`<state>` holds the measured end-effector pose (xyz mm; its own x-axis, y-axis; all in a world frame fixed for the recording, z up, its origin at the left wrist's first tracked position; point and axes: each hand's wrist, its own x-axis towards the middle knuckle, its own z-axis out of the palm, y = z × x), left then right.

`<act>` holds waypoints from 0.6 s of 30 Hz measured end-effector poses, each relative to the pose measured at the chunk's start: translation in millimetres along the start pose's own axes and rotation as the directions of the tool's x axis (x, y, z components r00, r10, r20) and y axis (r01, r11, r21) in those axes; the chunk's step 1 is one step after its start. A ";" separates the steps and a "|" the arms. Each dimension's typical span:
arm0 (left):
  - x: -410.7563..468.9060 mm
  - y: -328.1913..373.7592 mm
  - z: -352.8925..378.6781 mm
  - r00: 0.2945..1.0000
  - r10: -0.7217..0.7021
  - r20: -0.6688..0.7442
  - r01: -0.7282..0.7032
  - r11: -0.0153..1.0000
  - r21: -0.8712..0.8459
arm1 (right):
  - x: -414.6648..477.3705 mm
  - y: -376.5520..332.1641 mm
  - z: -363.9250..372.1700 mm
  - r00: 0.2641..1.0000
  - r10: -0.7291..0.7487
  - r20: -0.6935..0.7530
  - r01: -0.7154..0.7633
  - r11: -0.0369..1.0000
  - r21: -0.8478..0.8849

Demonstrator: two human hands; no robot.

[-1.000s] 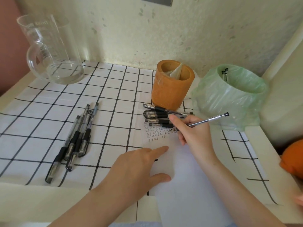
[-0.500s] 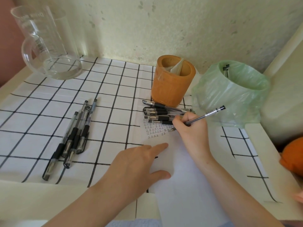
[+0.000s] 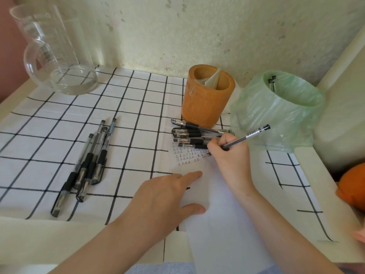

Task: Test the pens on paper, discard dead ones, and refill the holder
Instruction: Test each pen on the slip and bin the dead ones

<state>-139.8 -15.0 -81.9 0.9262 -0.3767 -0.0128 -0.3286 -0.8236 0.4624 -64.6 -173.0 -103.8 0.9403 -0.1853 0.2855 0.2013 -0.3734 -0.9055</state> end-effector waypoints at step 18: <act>1.2 -0.8 1.1 1.000 0.007 -0.006 -0.007 1.000 -0.019 | -0.9 -6.3 0.0 0.999 0.017 0.030 -0.018 1.000 0.007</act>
<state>-138.6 -15.3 -83.3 0.9249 -0.3802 -0.0045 -0.3316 -0.8124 0.4796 -66.8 -170.6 -98.4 0.9513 -0.1649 0.2603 0.1866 -0.3640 -0.9125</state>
